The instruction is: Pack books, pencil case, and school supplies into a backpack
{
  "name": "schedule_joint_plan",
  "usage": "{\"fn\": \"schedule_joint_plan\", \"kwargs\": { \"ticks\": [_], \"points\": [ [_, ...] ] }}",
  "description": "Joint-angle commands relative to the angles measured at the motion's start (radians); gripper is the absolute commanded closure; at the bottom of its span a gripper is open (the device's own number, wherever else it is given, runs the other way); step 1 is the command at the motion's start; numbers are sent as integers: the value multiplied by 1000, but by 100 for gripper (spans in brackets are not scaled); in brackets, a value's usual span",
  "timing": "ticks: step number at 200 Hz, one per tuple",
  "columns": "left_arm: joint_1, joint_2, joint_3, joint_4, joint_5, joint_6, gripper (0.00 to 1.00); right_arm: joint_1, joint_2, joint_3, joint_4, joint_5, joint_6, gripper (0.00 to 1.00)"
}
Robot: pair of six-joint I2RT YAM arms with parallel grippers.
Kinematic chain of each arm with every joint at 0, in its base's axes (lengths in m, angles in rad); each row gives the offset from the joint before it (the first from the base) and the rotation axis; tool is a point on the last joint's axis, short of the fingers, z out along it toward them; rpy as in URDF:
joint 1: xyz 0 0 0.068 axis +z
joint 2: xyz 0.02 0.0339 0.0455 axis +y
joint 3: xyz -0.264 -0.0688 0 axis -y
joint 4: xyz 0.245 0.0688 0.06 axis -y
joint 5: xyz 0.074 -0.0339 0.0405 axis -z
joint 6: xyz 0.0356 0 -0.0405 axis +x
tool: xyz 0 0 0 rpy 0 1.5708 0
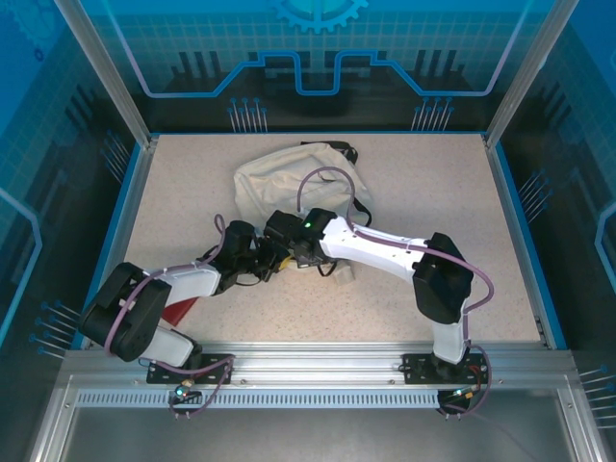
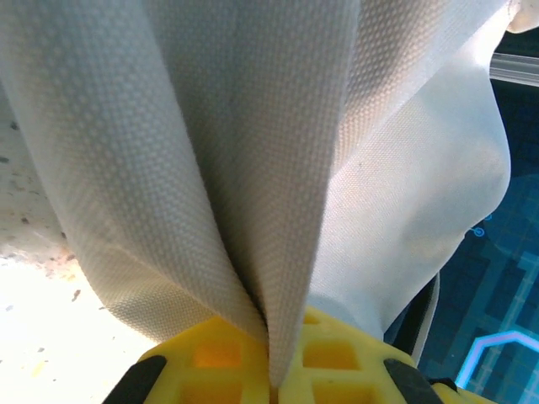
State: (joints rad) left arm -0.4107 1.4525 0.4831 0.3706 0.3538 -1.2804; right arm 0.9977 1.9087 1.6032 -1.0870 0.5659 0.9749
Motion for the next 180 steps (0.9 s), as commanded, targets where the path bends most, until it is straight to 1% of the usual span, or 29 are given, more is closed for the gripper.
{"fn": "schedule_joint_plan", "kwargs": {
  "ticks": [1, 12, 17, 26, 33, 43, 61, 72, 84, 92, 103, 127, 150, 161, 180],
  "points": [
    [16, 18, -6, -69, -98, 45, 100, -35, 3, 17, -230, 146, 87, 100],
    [15, 21, -8, -52, -90, 47, 100, -37, -5, 17, -190, 125, 39, 100],
    [15, 24, -6, -42, -82, 47, 100, -35, -14, 12, -141, 102, 2, 100],
    [15, 30, -9, -15, -68, 48, 100, -24, -42, -18, -15, 30, -100, 100],
    [15, 36, -9, 9, -55, 46, 100, -21, -66, -39, 71, -44, -146, 100],
    [16, 41, -9, 34, -41, 46, 100, -25, -84, -45, 132, -128, -176, 100],
    [16, 53, -11, 74, -21, 49, 100, -36, -105, -41, 165, -175, -168, 100],
    [15, 60, -14, 97, -5, 57, 100, -55, -120, -64, 205, -227, -163, 74],
    [15, 66, -15, 109, 6, 61, 100, -79, -125, -89, 235, -289, -157, 54],
    [16, 69, -19, 114, 8, 64, 98, -97, -120, -101, 243, -325, -160, 47],
    [15, 67, -24, 116, 8, 67, 97, -120, -109, -111, 250, -369, -174, 44],
    [15, 70, -29, 119, 10, 71, 96, -162, -87, -133, 299, -497, -247, 40],
    [15, 73, -34, 125, 11, 70, 95, -197, -70, -144, 314, -529, -296, 38],
    [16, 75, -32, 125, 14, 72, 95, -217, -61, -151, 338, -570, -329, 35],
    [16, 76, -32, 124, 16, 71, 95, -247, -33, -146, 345, -632, -378, 35]
  ]
}}
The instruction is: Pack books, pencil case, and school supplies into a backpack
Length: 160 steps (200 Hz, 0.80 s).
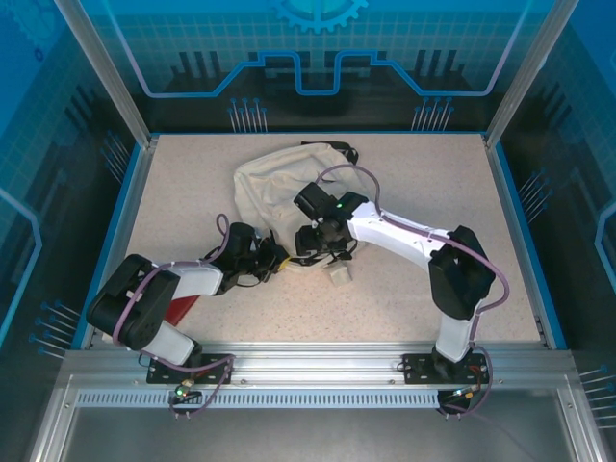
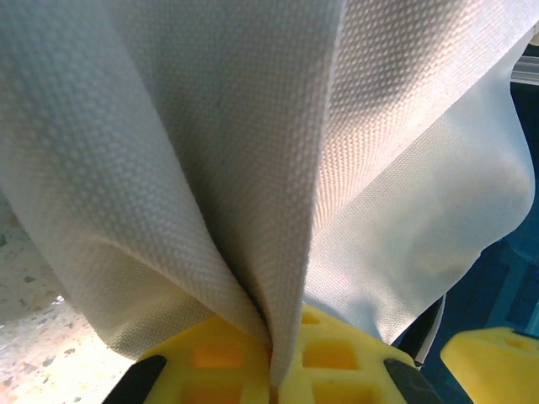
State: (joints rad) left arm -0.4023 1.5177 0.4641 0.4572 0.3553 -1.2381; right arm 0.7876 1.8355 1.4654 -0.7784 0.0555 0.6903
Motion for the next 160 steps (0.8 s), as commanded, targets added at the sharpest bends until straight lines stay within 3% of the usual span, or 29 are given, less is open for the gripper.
{"fn": "schedule_joint_plan", "kwargs": {
  "ticks": [1, 73, 141, 160],
  "points": [
    [8, 10, -13, 38, 14, 29, 95, -39, 42, -8, 36, -124, -98, 35],
    [7, 14, -13, 45, 19, 38, 95, -56, 75, -16, 4, -297, -254, 40],
    [7, 20, -11, 51, 20, 37, 95, -46, 45, -27, -3, -316, -238, 73],
    [6, 20, -10, 51, 20, 37, 95, -42, 48, -25, 0, -322, -235, 72]
  ]
}}
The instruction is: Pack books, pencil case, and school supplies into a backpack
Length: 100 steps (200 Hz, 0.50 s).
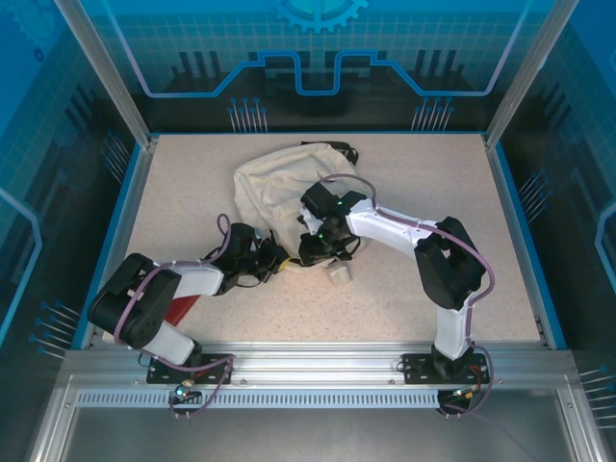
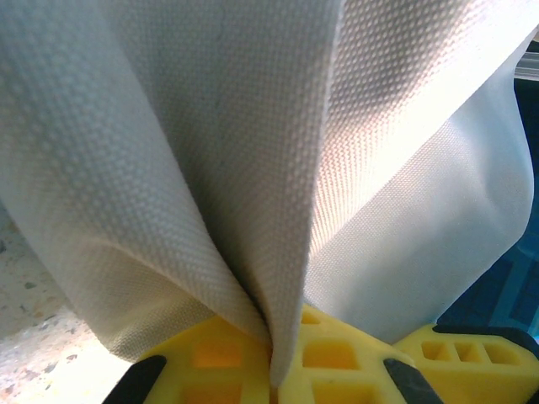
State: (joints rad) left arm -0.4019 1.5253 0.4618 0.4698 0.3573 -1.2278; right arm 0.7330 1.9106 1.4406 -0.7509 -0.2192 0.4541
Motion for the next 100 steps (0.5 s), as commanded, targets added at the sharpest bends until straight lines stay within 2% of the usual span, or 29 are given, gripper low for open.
{"fn": "schedule_joint_plan", "kwargs": {
  "ticks": [1, 15, 56, 100],
  "points": [
    [6, 12, -9, 38, 19, 27, 95, 12, -28, 0, -27, -47, 1, 72],
    [7, 13, -8, 38, 18, 27, 95, 12, -31, -3, -22, -50, 8, 74],
    [6, 13, -12, 41, 18, 33, 96, 20, -55, 2, -13, -38, 35, 100],
    [7, 12, -20, 59, 25, 46, 98, 45, -80, 2, 77, -109, 98, 100]
  ]
}}
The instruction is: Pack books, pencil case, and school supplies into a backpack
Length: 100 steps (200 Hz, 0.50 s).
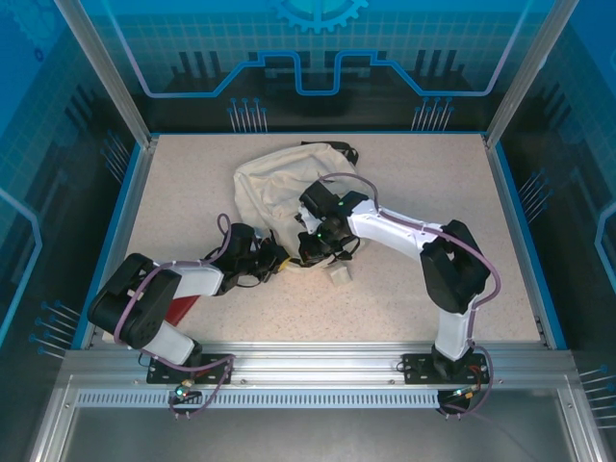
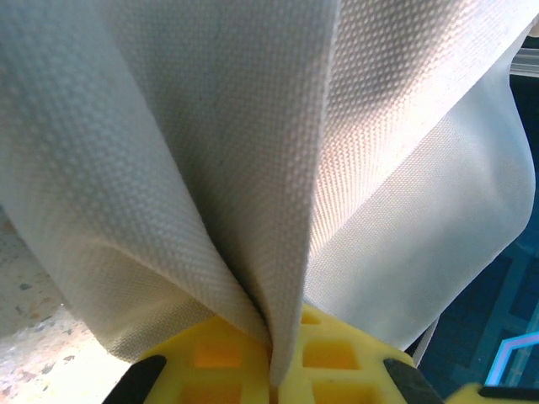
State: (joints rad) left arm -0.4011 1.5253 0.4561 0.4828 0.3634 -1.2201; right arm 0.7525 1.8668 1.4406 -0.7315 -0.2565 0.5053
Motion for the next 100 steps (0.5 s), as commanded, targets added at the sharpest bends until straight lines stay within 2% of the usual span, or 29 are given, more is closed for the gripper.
{"fn": "schedule_joint_plan", "kwargs": {
  "ticks": [1, 100],
  "points": [
    [6, 12, -13, 46, 19, 39, 98, 27, -36, 2, 59, -74, 48, 100],
    [4, 24, -44, 171, 49, 20, 100, 69, 60, 41, 245, -120, 172, 100]
  ]
}}
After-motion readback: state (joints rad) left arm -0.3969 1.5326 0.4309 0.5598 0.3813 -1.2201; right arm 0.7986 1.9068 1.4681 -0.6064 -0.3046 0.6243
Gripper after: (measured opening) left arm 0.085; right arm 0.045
